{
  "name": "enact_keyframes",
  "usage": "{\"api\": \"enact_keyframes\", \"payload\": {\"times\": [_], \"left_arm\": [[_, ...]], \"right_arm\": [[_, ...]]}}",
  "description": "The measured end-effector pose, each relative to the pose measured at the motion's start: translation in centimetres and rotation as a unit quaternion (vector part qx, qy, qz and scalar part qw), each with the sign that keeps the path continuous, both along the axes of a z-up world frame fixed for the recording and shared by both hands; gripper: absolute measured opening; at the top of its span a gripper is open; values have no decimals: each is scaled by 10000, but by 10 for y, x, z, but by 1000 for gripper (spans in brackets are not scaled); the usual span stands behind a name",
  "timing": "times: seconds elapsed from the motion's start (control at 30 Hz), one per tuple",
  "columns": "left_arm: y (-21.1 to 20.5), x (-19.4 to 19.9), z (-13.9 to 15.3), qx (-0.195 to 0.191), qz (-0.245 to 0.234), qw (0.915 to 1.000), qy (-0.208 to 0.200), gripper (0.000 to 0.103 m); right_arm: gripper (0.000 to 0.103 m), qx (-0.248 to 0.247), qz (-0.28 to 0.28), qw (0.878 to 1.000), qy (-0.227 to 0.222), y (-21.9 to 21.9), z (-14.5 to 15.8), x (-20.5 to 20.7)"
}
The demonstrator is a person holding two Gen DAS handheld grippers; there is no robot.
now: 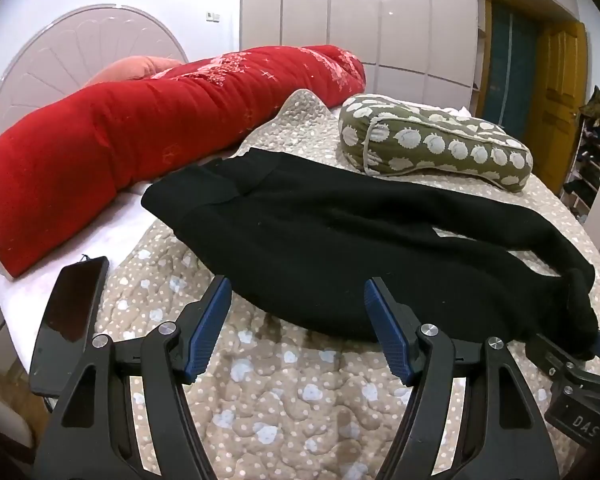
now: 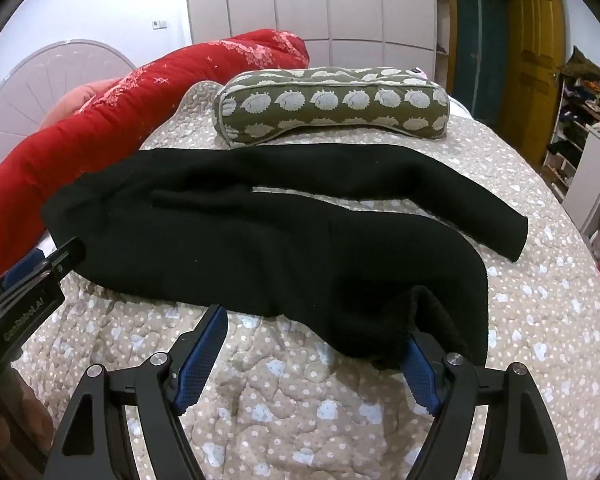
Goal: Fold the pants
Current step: 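Move both grippers toward the black pants on the quilt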
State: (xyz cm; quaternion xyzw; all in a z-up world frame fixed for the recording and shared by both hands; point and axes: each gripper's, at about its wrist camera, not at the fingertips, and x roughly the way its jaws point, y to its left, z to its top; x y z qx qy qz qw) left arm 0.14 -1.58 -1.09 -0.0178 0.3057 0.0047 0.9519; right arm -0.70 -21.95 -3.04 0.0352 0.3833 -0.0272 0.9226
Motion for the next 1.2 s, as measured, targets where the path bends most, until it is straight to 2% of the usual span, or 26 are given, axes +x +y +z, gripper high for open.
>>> {"api": "enact_keyframes", "payload": {"times": [0.87, 1.2], "left_arm": [[-3, 2, -2, 82, -16, 9999, 59, 69], [0, -1, 0, -63, -75, 10000, 18, 69]], "right_arm": [[79, 31, 31, 10000, -22, 4, -3, 4], [79, 87, 11, 10000, -19, 0, -2, 3]]}}
